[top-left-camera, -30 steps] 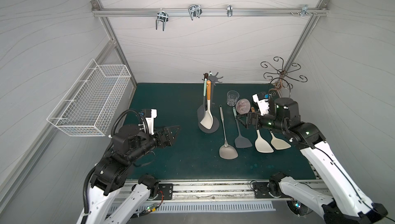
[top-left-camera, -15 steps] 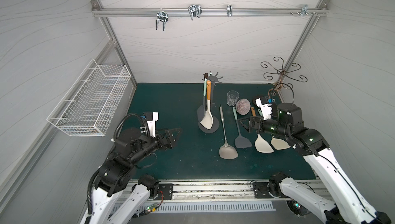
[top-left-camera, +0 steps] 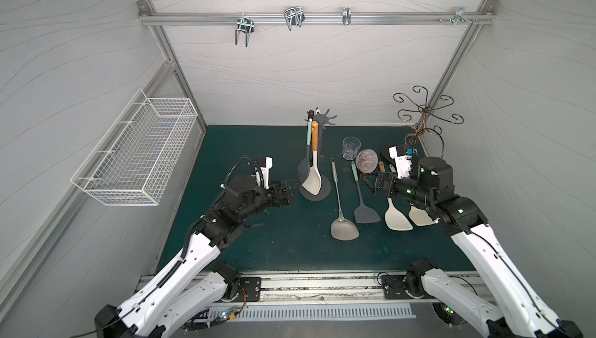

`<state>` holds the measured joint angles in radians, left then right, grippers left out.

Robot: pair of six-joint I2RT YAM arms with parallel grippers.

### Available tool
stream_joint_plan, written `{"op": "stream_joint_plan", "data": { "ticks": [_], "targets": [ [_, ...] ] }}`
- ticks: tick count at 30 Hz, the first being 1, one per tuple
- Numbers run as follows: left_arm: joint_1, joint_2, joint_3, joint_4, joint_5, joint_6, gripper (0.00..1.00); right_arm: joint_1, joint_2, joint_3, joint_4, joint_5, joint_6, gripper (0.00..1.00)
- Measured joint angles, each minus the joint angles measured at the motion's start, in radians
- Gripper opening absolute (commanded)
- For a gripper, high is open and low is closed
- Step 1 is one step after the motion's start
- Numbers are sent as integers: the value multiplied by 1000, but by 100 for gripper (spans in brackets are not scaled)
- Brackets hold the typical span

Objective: Take the spatula off the kitchen utensil rack
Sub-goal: Take off the spatula from the rack.

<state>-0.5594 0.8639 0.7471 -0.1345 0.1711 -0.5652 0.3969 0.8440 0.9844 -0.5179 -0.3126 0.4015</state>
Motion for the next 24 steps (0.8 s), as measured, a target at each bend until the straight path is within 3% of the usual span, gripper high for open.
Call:
{"op": "stream_joint_plan", "data": {
  "ticks": [10, 18, 24],
  "targets": [
    [-40, 296, 68, 270, -8, 171, 73, 0, -5, -50, 98, 26, 13, 99],
    [-80, 333, 122, 355, -42, 292, 65, 0, 0, -53, 129, 33, 10, 99],
    [-84, 386, 150, 385, -66, 377, 52, 0, 14, -62, 151, 32, 10, 99]
  ]
}}
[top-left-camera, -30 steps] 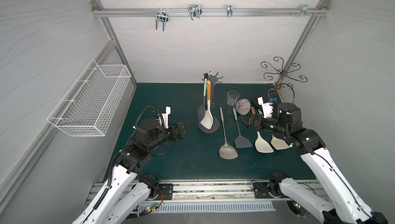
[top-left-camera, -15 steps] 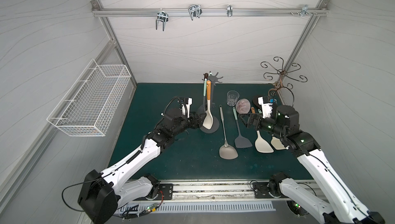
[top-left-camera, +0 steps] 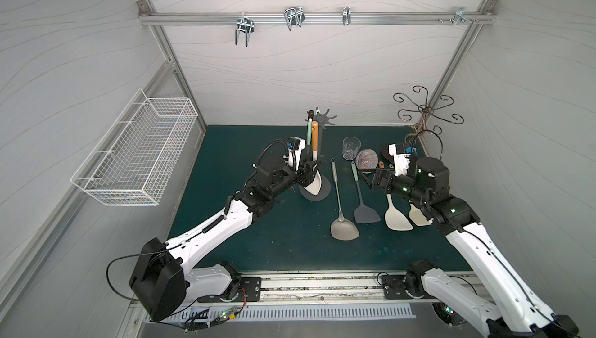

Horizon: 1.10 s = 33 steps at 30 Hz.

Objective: Take the spatula off the kitchen utensil rack
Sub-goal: Take off the spatula from the rack.

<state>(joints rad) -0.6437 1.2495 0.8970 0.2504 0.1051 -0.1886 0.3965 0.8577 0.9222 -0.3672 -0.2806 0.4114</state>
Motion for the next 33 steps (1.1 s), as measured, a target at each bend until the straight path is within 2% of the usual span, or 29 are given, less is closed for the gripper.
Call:
{"op": "stream_joint_plan", "data": {
  "ticks": [5, 11, 18, 20, 24, 26, 33],
  "targets": [
    [0, 37, 18, 10, -10, 43, 49, 0, 10, 0, 1, 0, -1, 99],
    [0, 72, 43, 40, -20, 89, 39, 0, 11, 0, 2, 0, -2, 99],
    [0, 124, 63, 73, -31, 122, 33, 0, 11, 0, 1, 0, -11, 99],
    [0, 141, 74, 74, -36, 130, 33, 0, 11, 0, 2, 0, -12, 99],
    [0, 146, 76, 89, -50, 136, 41, 0, 11, 0, 2, -1, -16, 99],
    [0, 146, 76, 114, -59, 144, 41, 0, 11, -1, 2, -2, -16, 99],
    [0, 149, 76, 152, -69, 168, 27, 0, 11, -6, 1, -8, -18, 99]
  ]
}}
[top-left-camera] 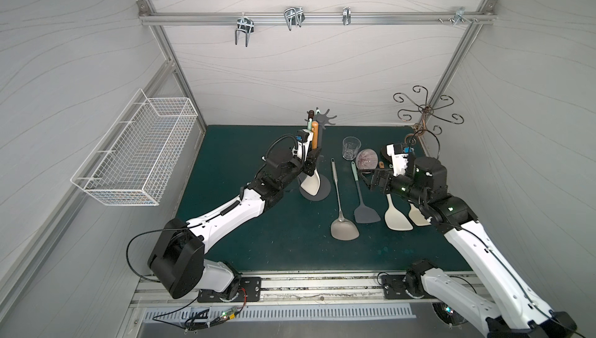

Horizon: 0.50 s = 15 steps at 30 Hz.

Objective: Take the spatula off the kitchen utensil rack
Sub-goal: Take off the spatula from the rack.

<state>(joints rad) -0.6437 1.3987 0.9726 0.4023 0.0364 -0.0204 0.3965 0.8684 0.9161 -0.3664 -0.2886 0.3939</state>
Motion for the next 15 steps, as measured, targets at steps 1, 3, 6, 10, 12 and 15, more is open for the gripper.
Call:
{"op": "stream_joint_plan", "data": {
  "ticks": [1, 3, 6, 10, 12, 15],
  "targets": [
    [0, 0, 0, 0, 0, 0, 27, 0, 0, 0, 1, 0, 0, 99],
    [0, 0, 0, 0, 1, -2, 26, 0, 0, -1, 1, 0, 0, 99],
    [0, -3, -1, 0, 0, -5, 24, 0, -1, -1, 1, -1, 0, 99],
    [0, -21, -17, -1, -2, -6, 19, -2, -2, -1, 1, -3, 0, 99],
    [0, -31, -24, -3, -5, -8, 16, -2, -2, -1, 2, -5, 0, 99],
    [0, -43, -29, -8, -11, -8, 14, -2, -2, -1, 2, -7, 0, 99]
  ]
}}
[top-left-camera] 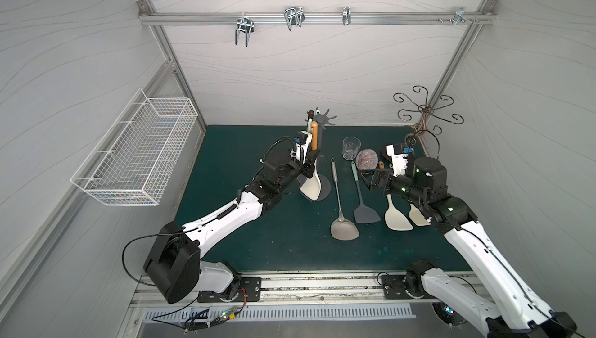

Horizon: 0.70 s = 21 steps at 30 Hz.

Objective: Take the spatula off the kitchen utensil rack
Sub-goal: Take off the spatula from the rack.

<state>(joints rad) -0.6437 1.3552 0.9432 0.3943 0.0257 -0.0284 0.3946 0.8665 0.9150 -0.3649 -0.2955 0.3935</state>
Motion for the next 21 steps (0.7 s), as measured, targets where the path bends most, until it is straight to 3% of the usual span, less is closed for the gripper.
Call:
{"op": "stream_joint_plan", "data": {
  "ticks": [21],
  "targets": [
    [0, -241, -3, -346, -36, -12, 9, 0, 0, 0, 19, -50, -2, 99]
  ]
}}
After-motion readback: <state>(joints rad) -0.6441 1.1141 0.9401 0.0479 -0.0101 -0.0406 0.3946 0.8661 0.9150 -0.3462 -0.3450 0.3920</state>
